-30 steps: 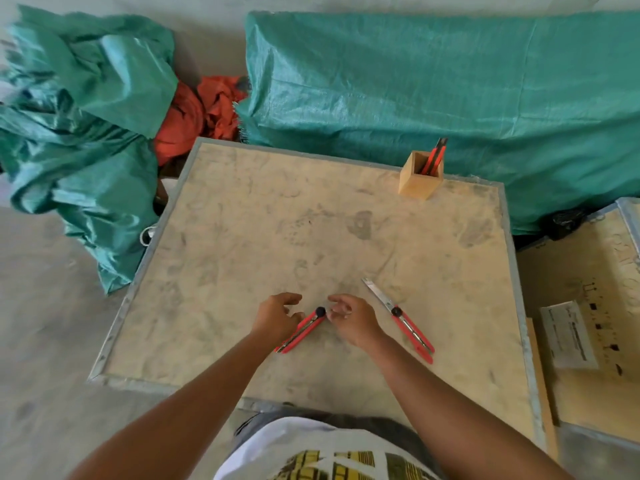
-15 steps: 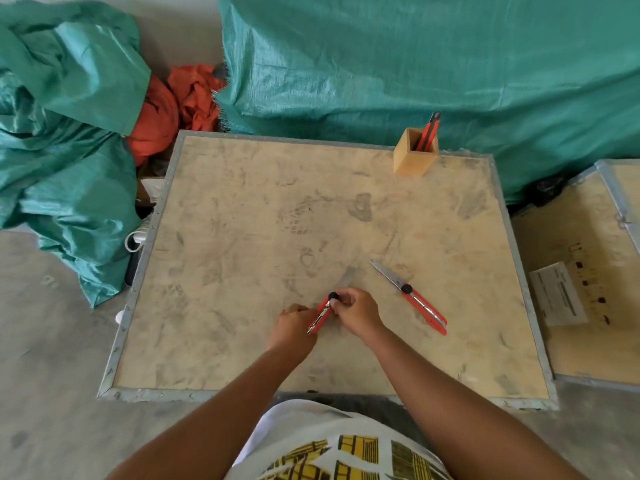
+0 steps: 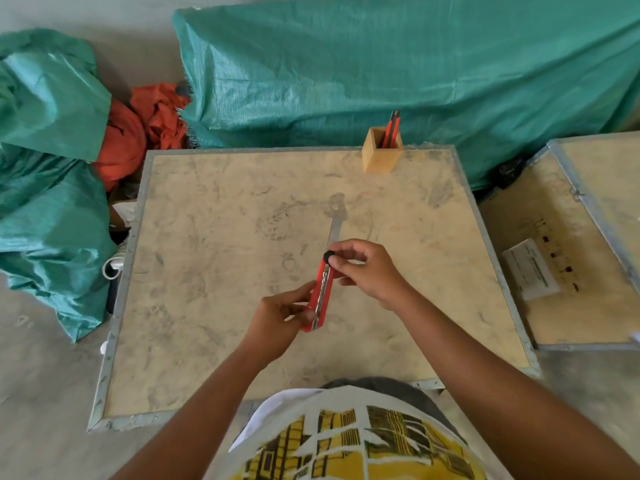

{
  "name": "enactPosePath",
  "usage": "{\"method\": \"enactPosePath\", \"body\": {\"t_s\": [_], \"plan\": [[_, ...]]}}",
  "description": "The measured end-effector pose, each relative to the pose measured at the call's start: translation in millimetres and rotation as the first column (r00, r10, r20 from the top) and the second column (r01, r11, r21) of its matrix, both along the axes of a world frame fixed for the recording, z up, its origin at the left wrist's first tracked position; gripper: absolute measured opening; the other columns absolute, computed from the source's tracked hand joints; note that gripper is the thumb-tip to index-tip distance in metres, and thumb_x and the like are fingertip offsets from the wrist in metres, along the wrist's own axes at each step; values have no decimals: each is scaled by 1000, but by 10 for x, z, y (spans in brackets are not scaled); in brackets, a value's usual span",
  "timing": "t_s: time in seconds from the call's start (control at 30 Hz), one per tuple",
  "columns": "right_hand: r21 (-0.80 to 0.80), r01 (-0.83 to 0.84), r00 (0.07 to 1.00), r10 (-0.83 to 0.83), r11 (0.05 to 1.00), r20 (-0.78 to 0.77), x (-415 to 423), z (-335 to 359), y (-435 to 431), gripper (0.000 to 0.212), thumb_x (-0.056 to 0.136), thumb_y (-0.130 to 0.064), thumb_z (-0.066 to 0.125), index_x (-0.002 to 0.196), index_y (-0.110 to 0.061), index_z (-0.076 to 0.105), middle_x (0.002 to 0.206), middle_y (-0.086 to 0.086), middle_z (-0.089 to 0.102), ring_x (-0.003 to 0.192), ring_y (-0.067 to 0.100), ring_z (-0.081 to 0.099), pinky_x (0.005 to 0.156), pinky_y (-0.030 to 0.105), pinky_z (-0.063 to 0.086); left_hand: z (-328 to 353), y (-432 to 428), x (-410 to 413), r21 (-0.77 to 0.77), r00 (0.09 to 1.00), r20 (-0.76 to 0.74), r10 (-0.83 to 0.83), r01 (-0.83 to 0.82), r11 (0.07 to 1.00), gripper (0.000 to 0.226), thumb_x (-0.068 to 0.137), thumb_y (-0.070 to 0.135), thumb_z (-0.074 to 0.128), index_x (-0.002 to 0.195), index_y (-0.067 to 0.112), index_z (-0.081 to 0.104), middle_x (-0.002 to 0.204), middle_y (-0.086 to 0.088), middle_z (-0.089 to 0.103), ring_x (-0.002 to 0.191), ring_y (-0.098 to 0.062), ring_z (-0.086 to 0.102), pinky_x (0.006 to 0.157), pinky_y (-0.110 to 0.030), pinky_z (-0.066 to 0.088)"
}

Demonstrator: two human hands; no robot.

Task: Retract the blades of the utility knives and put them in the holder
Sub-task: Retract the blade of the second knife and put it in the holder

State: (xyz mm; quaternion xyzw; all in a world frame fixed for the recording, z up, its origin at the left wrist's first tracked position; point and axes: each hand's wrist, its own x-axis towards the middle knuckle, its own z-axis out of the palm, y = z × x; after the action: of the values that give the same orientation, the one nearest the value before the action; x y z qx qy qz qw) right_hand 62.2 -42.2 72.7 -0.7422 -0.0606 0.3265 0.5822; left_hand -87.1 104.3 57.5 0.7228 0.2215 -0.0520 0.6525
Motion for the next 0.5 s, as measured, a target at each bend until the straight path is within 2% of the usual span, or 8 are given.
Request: {"method": "enactPosePath", "body": {"t_s": [0.17, 0.27, 0.37, 0.5], "plan": [[-15, -51, 992, 52, 999, 111, 70, 187, -93, 21, 92, -15, 72, 113, -14, 75, 104, 5, 77, 84, 18, 78, 66, 29, 63, 150, -144, 40, -135, 984, 82, 156, -144, 980, 45, 85, -6, 68, 112, 30, 71, 105, 5, 78, 79, -13, 73, 72, -31, 62], [-98, -200, 963, 214, 975, 164, -5, 235, -81, 20, 88, -18, 77, 108, -20, 79, 103, 0, 78, 85, 20, 76, 62, 25, 60, 192, -157, 61, -237, 959, 94, 268, -240, 941, 40, 86, -8, 66, 105, 26, 74, 99, 0, 80, 81, -14, 75, 74, -33, 62], [-127, -310, 933, 328, 942, 150, -128, 259, -71, 19, 86, -19, 79, 105, -21, 80, 94, -11, 78, 73, 9, 70, 62, 24, 57, 232, -121, 111, -306, 938, 123, 324, -275, 912, 36, 88, -7, 63, 111, 19, 72, 101, -1, 79, 89, -21, 76, 77, -33, 62], [-131, -316, 911, 339, 940, 233, -132, 310, -134, 22, 84, -17, 81, 106, -17, 80, 98, -2, 80, 73, 13, 72, 69, 17, 53, 228, -130, 160, -378, 936, 118, 333, -268, 886, 36, 89, -6, 61, 120, 12, 68, 108, -3, 77, 99, -24, 74, 85, -38, 60]]}}
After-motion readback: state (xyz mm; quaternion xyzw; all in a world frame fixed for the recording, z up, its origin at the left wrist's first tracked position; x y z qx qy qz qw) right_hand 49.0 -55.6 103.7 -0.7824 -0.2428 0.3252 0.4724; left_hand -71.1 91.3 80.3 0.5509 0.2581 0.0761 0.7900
